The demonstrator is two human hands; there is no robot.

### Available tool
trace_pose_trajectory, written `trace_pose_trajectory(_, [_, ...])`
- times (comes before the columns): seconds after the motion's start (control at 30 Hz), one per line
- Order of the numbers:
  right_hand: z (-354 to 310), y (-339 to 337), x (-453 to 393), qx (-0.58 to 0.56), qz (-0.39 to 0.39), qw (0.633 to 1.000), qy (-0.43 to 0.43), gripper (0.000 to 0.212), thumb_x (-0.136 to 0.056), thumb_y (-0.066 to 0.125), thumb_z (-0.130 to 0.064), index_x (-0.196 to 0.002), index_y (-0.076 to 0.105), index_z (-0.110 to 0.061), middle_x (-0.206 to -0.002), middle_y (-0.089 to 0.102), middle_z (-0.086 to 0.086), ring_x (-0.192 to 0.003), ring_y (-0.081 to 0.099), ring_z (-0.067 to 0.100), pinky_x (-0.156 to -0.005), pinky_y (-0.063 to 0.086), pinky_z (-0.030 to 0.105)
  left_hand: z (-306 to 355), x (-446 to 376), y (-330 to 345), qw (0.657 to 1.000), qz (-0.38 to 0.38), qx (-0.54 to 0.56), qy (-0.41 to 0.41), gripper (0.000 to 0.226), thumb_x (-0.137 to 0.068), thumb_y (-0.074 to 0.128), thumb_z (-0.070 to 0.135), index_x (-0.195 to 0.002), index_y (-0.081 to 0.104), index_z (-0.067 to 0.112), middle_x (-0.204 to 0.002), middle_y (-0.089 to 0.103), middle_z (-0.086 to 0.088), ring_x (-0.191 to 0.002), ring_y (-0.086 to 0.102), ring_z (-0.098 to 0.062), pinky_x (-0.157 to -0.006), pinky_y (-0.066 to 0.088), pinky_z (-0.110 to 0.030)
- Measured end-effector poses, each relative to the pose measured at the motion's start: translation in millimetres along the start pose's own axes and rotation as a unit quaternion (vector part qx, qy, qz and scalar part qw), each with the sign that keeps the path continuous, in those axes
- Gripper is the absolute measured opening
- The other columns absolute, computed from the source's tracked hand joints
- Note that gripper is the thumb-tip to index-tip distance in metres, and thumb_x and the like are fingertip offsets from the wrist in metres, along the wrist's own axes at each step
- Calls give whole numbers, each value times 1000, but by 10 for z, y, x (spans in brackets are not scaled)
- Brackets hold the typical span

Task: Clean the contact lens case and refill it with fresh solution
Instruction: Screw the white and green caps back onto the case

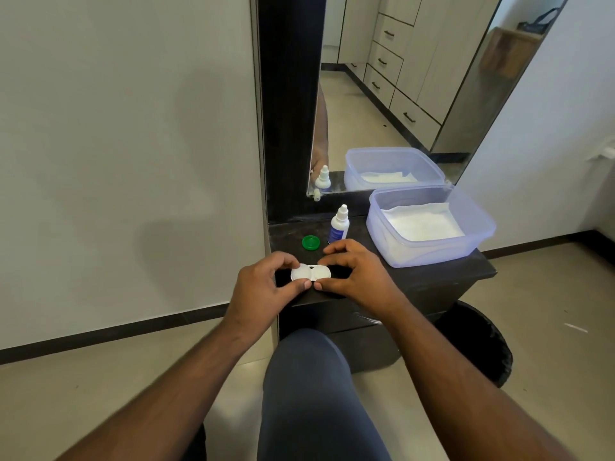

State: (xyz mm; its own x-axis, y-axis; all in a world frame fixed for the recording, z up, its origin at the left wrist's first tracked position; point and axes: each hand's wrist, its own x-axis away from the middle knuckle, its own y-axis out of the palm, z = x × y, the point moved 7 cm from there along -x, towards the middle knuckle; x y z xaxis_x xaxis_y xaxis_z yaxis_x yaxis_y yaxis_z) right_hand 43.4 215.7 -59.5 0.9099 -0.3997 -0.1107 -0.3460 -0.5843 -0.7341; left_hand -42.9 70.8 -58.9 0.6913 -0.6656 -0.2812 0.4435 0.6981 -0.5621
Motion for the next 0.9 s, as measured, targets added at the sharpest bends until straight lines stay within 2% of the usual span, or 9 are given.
trace_pose_trajectory(0.1, [-9,3,6,-1,-1,1000,1,38,-75,79,-25,-111,70,-19,-122,52,-10,-117,46,5,-101,42,25,-19,6,3,1000,-3,-6,1,27,-75,79,26,-99,67,25,-93,62,19,-87,56,5,-73,42,-7])
trace_pose_trajectory(0.27, [-3,3,-2,-12,-3,1000,10,37,-75,79,-23,-110,71,-18,-122,53,-9,-117,47,7,-102,43,28,-17,22,0,1000,13,-9,5,26,-75,79,25,-100,69,23,-92,63,20,-86,55,9,-73,41,-4])
trace_pose_trajectory(0.43, [-19,5,-1,-18,1,1000,13,37,-75,79,-23,-110,71,-18,-120,54,-10,-116,47,7,-99,43,24,-50,50,-4,999,37,-10,16,29,-74,80,23,-101,72,19,-95,63,19,-86,54,13,-77,36,3])
trace_pose_trajectory(0.5, [-20,4,-2,-16,1,1000,12,38,-75,79,-23,-111,71,-18,-120,54,-10,-116,47,6,-98,43,23,-61,67,0,999,43,-10,12,30,-74,80,23,-103,72,18,-98,62,19,-90,55,9,-78,35,5])
trace_pose_trajectory(0.6, [-8,9,-6,-15,-2,1000,14,38,-75,79,-23,-112,70,-18,-121,54,-10,-115,47,5,-98,42,22,-81,68,7,999,42,-1,8,29,-74,80,20,-102,73,17,-101,63,17,-94,58,4,-80,36,3])
trace_pose_trajectory(0.73, [-5,15,-8,-9,5,1000,2,40,-75,79,-24,-113,70,-18,-119,55,-10,-114,49,5,-96,42,21,-87,21,-21,999,33,14,25,23,-72,81,15,-94,75,18,-101,67,11,-94,58,8,-83,39,0])
trace_pose_trajectory(0.83, [-6,16,-12,-7,7,1000,-3,41,-74,79,-25,-113,70,-18,-118,56,-11,-112,49,4,-94,40,17,-98,-4,-43,999,14,15,28,23,-76,77,11,-97,76,19,-102,68,10,-96,59,5,-84,40,-2])
trace_pose_trajectory(0.9, [-8,13,-10,-11,8,1000,-1,40,-74,79,-25,-113,70,-18,-117,56,-11,-110,49,3,-93,40,16,-108,-4,-51,999,-2,15,33,29,-79,74,9,-104,73,23,-107,67,12,-101,58,3,-91,43,-10])
